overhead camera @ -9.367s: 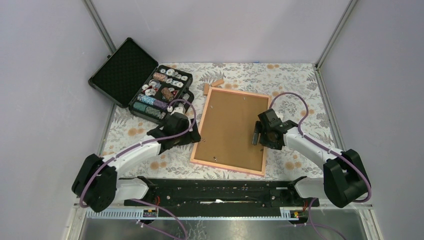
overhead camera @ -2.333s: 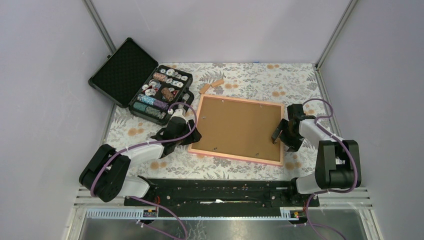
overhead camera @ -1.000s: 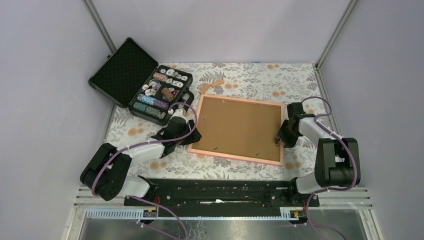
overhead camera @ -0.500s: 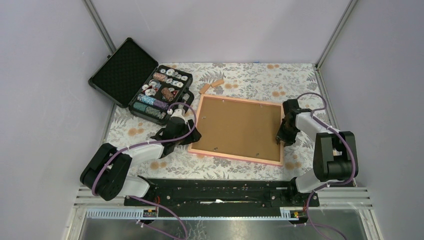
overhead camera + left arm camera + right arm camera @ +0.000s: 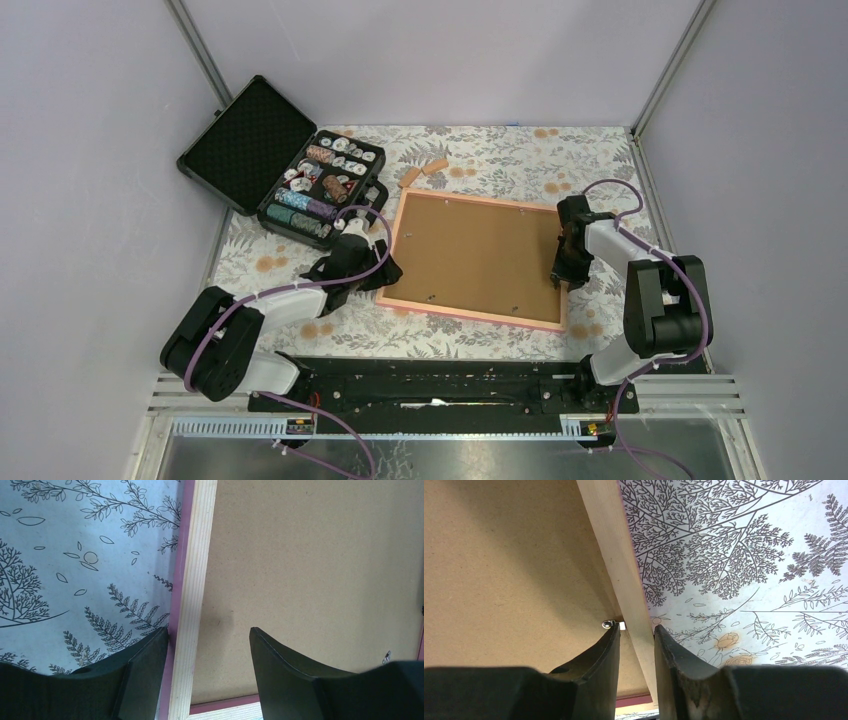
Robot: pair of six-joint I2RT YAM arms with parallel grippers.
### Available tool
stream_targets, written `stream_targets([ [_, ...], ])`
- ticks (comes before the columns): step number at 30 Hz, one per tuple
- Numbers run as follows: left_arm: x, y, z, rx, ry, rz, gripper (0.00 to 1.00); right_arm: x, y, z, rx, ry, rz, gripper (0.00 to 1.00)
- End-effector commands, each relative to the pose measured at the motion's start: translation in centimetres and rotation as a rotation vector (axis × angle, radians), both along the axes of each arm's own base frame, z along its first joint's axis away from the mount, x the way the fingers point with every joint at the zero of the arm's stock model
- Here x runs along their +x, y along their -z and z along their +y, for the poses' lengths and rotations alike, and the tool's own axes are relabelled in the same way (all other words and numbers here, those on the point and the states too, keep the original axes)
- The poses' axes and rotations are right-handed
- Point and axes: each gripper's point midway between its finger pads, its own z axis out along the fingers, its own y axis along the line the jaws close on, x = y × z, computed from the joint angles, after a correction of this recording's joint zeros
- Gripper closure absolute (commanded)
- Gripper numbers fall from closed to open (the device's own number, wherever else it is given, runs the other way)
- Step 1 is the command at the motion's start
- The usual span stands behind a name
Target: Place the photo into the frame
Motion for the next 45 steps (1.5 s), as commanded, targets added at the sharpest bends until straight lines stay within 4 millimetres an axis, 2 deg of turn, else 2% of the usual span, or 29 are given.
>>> stream_targets([
  [1, 0.7, -1.4, -0.8, -0.046, 0.024, -0.056, 0.35, 2.0, -0.3, 0.1, -0.022, -0.021, -0.081, 1.00],
  [4, 0.8, -1.4, -0.8, -0.047, 0.025, -0.053, 0.35, 2.3, -0.7, 0.3, -0.012, -0.027, -0.093, 1.00],
  [7, 0.8, -1.2, -0.9, -0.044, 0.031, -0.044, 0.35, 2.5, -1.1, 1.1, 0.034, -0.044, -0.108, 0.92],
  [8, 0.8, -1.2, -0.9, -0.044, 0.031, -0.042, 0.34, 2.5, -1.3, 1.3, 0.047, -0.053, -0.114, 0.88],
  [9, 0.8, -1.2, -0.9, -0.046, 0.029, -0.042, 0.34, 2.5, -1.5, 1.4, 0.054, -0.061, -0.117, 0.74],
  [10, 0.8, -1.2, -0.9, -0.047, 0.028, -0.043, 0.34, 2.6, -1.7, 1.5, 0.057, -0.066, -0.126, 0.66],
  [13, 0.8, -1.3, -0.8, -0.049, 0.023, -0.046, 0.33, 2.8, -2.3, 1.5, 0.057, -0.077, -0.148, 0.56],
  [17, 0.8, -1.2, -0.8, -0.047, 0.027, -0.042, 0.27, 3.1, -2.7, 2.0, 0.085, -0.083, -0.176, 0.40],
  [22, 0.5, -1.2, -1.0, -0.054, 0.036, -0.032, 0.21, 3.7, -2.3, 3.0, 0.140, -0.091, -0.207, 0.20],
  [27, -0.5, -1.2, -2.0, -0.110, 0.080, 0.005, 0.13, 4.0, -1.5, 3.2, 0.148, -0.089, -0.204, 0.14],
  [31, -3.0, -1.1, -3.7, -0.239, 0.133, 0.062, 0.12, 4.8, -1.2, 3.3, 0.149, -0.083, -0.211, 0.13],
  [33, -4.0, -1.1, -4.7, -0.250, 0.155, 0.077, 0.12, 5.4, -1.1, 3.4, 0.150, -0.083, -0.219, 0.13],
  [39, -7.1, -1.7, -8.3, -0.211, 0.235, 0.071, 0.12, 8.2, -0.6, 4.3, 0.181, -0.092, -0.219, 0.13],
  [45, -11.1, -1.4, -11.2, -0.222, 0.308, 0.101, 0.12, 11.8, -0.7, 4.7, 0.185, -0.092, -0.239, 0.12],
])
